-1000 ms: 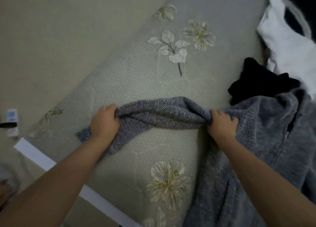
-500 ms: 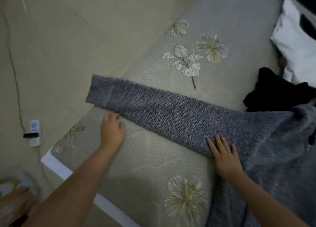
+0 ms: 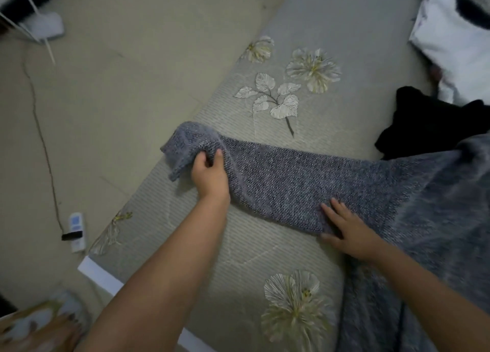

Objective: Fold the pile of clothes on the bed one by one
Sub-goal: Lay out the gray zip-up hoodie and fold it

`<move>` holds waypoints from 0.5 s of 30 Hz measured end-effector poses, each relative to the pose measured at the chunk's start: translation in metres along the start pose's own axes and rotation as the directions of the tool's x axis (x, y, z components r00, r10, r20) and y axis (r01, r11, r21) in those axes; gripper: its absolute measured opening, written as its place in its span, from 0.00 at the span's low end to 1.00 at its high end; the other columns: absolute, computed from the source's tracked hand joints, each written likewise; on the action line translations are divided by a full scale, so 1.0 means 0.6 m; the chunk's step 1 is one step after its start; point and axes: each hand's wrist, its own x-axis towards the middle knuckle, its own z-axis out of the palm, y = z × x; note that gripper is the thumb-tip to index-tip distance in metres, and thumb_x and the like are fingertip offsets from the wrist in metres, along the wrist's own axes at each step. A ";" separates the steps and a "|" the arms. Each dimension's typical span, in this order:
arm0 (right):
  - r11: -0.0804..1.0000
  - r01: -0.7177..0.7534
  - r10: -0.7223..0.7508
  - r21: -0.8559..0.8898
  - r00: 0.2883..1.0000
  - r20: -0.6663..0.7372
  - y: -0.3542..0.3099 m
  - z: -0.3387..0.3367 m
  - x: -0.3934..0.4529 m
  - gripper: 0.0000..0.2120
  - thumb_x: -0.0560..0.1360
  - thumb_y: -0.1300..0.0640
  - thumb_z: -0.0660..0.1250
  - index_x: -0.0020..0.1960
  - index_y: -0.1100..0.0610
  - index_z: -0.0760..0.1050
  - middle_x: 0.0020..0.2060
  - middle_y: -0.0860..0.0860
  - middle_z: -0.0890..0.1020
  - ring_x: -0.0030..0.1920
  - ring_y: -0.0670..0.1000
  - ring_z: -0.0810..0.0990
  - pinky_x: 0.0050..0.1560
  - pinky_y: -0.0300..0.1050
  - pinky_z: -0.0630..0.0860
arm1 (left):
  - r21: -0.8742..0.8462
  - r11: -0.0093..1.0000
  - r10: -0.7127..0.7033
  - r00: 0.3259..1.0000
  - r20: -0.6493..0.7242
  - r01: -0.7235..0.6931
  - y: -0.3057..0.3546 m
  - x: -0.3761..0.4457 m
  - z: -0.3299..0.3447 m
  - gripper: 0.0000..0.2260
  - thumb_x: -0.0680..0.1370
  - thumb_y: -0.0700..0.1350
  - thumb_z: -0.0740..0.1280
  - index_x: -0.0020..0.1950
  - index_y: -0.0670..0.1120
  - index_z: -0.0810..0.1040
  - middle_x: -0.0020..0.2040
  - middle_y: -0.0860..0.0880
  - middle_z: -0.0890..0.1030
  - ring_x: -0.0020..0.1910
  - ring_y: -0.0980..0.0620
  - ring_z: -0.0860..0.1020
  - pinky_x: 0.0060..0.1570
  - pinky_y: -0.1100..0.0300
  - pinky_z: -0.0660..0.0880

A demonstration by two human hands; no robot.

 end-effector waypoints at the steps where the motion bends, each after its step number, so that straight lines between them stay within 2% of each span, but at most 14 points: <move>1: 0.992 0.030 -0.022 0.124 0.998 -0.066 0.004 -0.012 -0.014 0.33 0.78 0.46 0.58 0.75 0.51 0.43 0.75 0.50 0.44 0.75 0.51 0.47 0.71 0.45 0.51 | -0.056 0.997 0.046 0.998 0.045 -0.044 0.011 -0.026 0.015 0.11 0.77 0.43 0.64 0.56 0.37 0.74 0.55 0.46 0.78 0.56 0.48 0.75 0.57 0.57 0.71; 2: 0.975 0.061 -0.025 0.215 0.986 -0.167 0.011 -0.021 -0.028 0.31 0.78 0.50 0.59 0.75 0.52 0.48 0.75 0.49 0.48 0.74 0.49 0.51 0.70 0.42 0.53 | -0.101 0.992 0.089 0.992 0.092 -0.079 0.023 -0.053 0.029 0.05 0.77 0.42 0.64 0.49 0.40 0.74 0.49 0.49 0.79 0.51 0.50 0.76 0.53 0.59 0.71; 3: 0.960 0.084 -0.007 0.267 0.961 -0.277 0.020 -0.028 -0.043 0.28 0.78 0.53 0.59 0.74 0.54 0.52 0.75 0.49 0.53 0.74 0.48 0.54 0.69 0.40 0.55 | -0.125 0.986 0.132 0.981 0.141 -0.115 0.036 -0.082 0.044 0.03 0.77 0.41 0.64 0.43 0.44 0.74 0.44 0.52 0.78 0.46 0.52 0.76 0.50 0.60 0.71; 5: 0.940 0.066 0.099 0.335 0.885 -0.454 0.058 -0.035 -0.086 0.25 0.78 0.58 0.59 0.73 0.56 0.57 0.73 0.51 0.58 0.73 0.49 0.56 0.69 0.41 0.55 | -0.132 0.971 0.226 0.942 0.248 -0.199 0.060 -0.149 0.082 0.09 0.77 0.41 0.64 0.38 0.50 0.72 0.39 0.55 0.77 0.40 0.58 0.75 0.47 0.62 0.72; 6: 0.925 0.035 0.171 0.377 0.851 -0.497 0.084 -0.034 -0.111 0.24 0.78 0.59 0.59 0.72 0.58 0.58 0.73 0.53 0.60 0.73 0.50 0.57 0.69 0.42 0.56 | -0.136 0.961 0.270 0.917 0.295 -0.240 0.071 -0.185 0.102 0.10 0.77 0.40 0.64 0.37 0.51 0.72 0.38 0.55 0.77 0.39 0.59 0.74 0.46 0.62 0.72; 8: 0.853 -0.026 0.328 0.521 0.803 -0.498 0.145 -0.024 -0.168 0.23 0.78 0.60 0.59 0.72 0.58 0.60 0.72 0.54 0.63 0.72 0.52 0.60 0.68 0.43 0.58 | -0.138 0.934 0.357 0.856 0.373 -0.329 0.091 -0.259 0.147 0.08 0.77 0.40 0.64 0.39 0.51 0.72 0.39 0.55 0.76 0.41 0.56 0.75 0.49 0.60 0.72; 11: 0.629 -0.001 0.533 0.777 0.728 -0.431 0.233 -0.002 -0.263 0.21 0.79 0.59 0.59 0.71 0.57 0.62 0.68 0.54 0.69 0.66 0.51 0.68 0.59 0.36 0.63 | -0.127 0.872 0.468 0.728 0.501 -0.473 0.100 -0.379 0.215 0.03 0.77 0.41 0.64 0.43 0.46 0.73 0.41 0.49 0.78 0.44 0.52 0.74 0.49 0.58 0.71; 13: 0.467 0.085 0.645 0.880 0.648 -0.405 0.287 0.020 -0.324 0.19 0.78 0.63 0.59 0.69 0.62 0.65 0.65 0.56 0.72 0.60 0.46 0.69 0.53 0.27 0.61 | -0.118 0.812 0.515 0.607 0.605 -0.572 0.088 -0.471 0.260 0.04 0.77 0.42 0.64 0.42 0.44 0.73 0.42 0.42 0.77 0.44 0.49 0.74 0.46 0.59 0.70; 15: 0.322 0.177 0.723 0.930 0.588 -0.363 0.341 0.050 -0.380 0.18 0.78 0.64 0.58 0.68 0.64 0.66 0.59 0.56 0.76 0.56 0.46 0.70 0.50 0.27 0.66 | -0.137 0.739 0.532 0.448 0.718 -0.659 0.068 -0.571 0.300 0.08 0.77 0.41 0.64 0.38 0.44 0.72 0.37 0.44 0.74 0.39 0.50 0.72 0.39 0.66 0.66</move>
